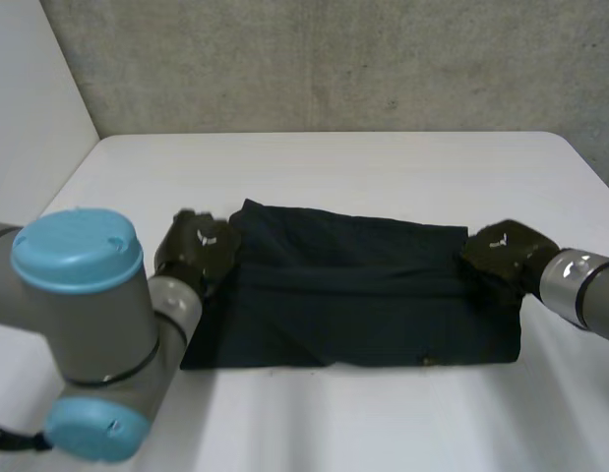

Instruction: Fold the shorts.

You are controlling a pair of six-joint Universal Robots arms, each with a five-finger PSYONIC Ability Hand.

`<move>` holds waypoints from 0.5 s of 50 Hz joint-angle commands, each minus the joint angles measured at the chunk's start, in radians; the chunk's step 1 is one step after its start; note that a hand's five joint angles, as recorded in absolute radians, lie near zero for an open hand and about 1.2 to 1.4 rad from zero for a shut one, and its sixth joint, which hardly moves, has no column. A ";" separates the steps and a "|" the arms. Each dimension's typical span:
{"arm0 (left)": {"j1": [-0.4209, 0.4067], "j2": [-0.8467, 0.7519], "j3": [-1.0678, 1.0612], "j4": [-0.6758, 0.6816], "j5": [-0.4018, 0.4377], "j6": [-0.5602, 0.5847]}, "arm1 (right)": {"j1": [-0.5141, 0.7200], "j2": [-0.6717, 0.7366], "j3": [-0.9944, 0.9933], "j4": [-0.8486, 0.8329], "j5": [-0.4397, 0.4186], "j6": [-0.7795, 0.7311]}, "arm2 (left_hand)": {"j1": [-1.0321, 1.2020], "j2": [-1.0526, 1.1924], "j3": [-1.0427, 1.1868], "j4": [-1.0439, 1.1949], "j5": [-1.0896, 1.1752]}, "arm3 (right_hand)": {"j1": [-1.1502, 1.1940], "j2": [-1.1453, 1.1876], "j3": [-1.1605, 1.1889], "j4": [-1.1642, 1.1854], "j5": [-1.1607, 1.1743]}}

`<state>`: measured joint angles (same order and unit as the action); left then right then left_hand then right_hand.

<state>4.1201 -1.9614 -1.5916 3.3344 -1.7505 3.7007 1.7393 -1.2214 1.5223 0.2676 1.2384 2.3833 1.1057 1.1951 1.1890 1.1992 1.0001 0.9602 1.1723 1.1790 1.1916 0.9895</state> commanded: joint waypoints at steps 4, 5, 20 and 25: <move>0.078 -0.220 0.289 0.246 0.028 0.067 | 0.057 0.167 -0.214 -0.260 0.099 0.074 | 0.291 0.201 0.207 0.197 0.222 | 0.436 0.224 0.217 0.205 0.232; 0.077 -0.244 0.321 0.252 0.034 0.073 | 0.060 0.187 -0.234 -0.275 0.105 0.073 | 0.291 0.201 0.207 0.197 0.222 | 0.436 0.224 0.217 0.205 0.232; 0.085 -0.698 0.794 0.283 0.183 0.058 | 0.092 0.651 -0.649 -0.496 0.222 0.079 | 0.058 -0.031 -0.025 -0.035 -0.010 | -0.352 -0.564 -0.570 -0.583 -0.555; 0.059 -0.700 0.748 0.316 0.227 0.058 | 0.114 0.628 -0.645 -0.490 0.239 0.103 | -0.931 -1.021 -1.014 -1.025 -1.000 | -0.786 -0.998 -1.005 -1.017 -0.990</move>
<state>4.2048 -2.6296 -0.8189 3.6135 -1.5926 3.7686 1.8330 -0.6253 0.9202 -0.2063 1.4372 2.4564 0.8939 0.9326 0.9338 0.9330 0.7561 0.4958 0.6360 0.6683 0.6778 0.5151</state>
